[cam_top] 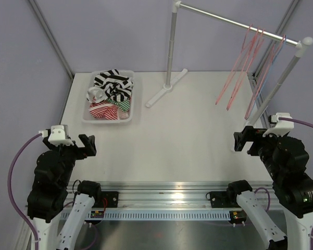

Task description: Remove the tank top from the hanger

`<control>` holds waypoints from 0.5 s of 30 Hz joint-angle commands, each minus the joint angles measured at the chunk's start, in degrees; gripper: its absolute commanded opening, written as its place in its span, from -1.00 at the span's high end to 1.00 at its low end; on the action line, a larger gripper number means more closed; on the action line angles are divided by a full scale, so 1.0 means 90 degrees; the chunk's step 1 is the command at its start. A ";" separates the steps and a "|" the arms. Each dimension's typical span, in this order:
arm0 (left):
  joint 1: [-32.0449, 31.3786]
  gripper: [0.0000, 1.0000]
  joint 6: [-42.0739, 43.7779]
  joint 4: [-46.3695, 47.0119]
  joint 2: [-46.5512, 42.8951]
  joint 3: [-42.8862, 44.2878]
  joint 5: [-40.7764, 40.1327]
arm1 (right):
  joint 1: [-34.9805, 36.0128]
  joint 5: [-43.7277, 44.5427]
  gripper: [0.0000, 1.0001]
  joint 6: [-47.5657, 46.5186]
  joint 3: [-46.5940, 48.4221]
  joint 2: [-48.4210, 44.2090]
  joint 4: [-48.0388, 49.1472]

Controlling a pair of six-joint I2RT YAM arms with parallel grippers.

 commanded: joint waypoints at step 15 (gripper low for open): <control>-0.0083 -0.98 0.0067 0.0303 -0.0279 -0.0277 -0.0178 | 0.0058 0.0461 -0.99 -0.0066 -0.1021 -0.0523 0.1016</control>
